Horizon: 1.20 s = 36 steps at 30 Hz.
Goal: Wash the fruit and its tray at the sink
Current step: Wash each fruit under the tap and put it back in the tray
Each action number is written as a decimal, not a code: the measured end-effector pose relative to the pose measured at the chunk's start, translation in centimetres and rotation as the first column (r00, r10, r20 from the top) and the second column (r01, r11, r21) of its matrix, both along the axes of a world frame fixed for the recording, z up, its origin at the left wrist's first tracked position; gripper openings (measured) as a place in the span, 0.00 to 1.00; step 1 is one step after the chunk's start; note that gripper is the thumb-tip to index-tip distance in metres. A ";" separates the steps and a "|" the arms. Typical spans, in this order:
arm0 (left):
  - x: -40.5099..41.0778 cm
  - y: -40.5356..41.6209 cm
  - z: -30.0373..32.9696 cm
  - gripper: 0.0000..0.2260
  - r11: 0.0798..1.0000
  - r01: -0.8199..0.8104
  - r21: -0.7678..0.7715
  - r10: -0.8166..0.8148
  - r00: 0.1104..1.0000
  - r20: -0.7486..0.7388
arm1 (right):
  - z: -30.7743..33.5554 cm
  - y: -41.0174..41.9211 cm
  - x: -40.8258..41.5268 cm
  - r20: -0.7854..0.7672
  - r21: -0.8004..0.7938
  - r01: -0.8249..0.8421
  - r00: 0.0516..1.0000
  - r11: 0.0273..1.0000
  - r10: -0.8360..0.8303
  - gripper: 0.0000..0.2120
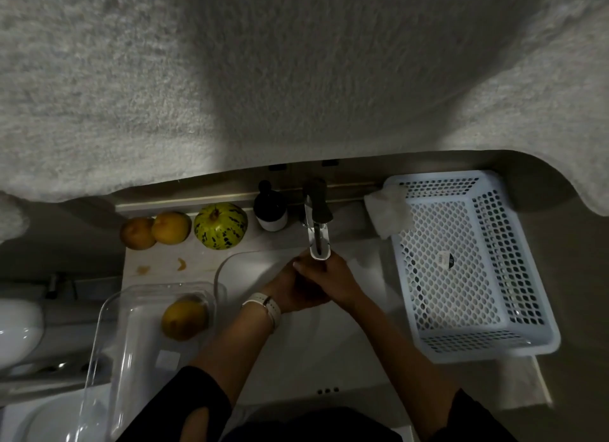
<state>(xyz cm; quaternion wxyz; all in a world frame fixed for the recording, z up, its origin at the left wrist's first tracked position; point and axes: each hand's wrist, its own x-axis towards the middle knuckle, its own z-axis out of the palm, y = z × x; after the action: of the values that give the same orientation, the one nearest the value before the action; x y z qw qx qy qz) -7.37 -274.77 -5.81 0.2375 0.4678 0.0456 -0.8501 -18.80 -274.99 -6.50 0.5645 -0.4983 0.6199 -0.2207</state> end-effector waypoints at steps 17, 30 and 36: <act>0.0 -0.1 0.8 0.17 0.967 0.141 -0.212 -0.123 0.988 0.096 | 0.6 -0.3 -1.3 0.138 0.187 0.143 0.976 0.972 -0.170 0.12; -1.4 -1.2 0.2 0.14 0.999 0.028 -0.044 -0.025 0.998 0.066 | 5.9 -0.8 -2.6 0.135 -0.271 0.267 0.962 0.925 -0.238 0.10; -0.6 -0.2 0.0 0.13 0.995 -0.073 -0.068 0.073 0.997 0.002 | 9.2 -3.1 -0.4 0.170 -0.301 0.280 0.956 0.912 -0.237 0.10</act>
<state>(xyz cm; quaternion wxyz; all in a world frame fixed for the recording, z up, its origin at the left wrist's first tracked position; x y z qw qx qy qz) -7.96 -274.94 -5.85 0.2842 0.4595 0.0332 -0.8408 -19.23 -278.06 2.72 0.4807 -0.4816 0.5980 -0.4236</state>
